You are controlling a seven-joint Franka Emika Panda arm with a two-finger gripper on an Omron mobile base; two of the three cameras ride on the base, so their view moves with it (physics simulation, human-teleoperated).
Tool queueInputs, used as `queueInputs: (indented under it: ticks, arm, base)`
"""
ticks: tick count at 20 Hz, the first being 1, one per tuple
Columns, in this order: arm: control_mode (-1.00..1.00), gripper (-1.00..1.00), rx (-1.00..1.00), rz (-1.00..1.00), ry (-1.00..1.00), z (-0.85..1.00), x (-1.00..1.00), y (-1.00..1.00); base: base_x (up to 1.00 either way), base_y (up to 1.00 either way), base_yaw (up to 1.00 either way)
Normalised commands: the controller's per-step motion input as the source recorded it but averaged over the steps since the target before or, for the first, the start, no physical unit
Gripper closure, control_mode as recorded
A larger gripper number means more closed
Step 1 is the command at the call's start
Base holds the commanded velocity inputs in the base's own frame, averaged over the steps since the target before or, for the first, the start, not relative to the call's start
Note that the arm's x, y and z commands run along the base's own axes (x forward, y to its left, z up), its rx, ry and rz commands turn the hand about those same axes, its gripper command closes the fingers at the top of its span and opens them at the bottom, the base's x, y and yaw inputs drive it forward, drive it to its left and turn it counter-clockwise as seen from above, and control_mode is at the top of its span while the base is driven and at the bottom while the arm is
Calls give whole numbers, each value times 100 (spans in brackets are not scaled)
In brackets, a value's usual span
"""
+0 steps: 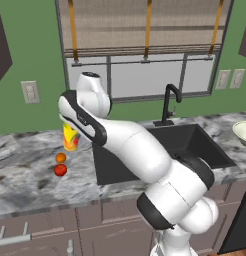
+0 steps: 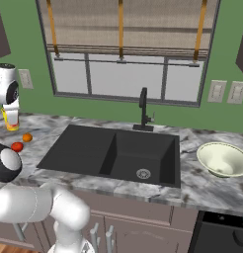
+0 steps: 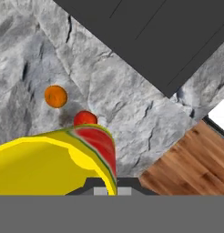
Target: Remove the tangerine and tomato from the sink. Then move the bowl and cup from the counter to the sink for washing.
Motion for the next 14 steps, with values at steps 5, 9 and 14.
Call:
queueInputs:
  ticks: [5,9,14]
  arm:
    - [-100,100,-12,-6,0,18,-14,-61]
    - [-100,100,-12,-7,0,18,-14,-61]
    - [-100,100,-11,-7,0,16,-13,-61]
  base:
    - [0,0,0]
    - [0,0,0]
    - [0,0,0]
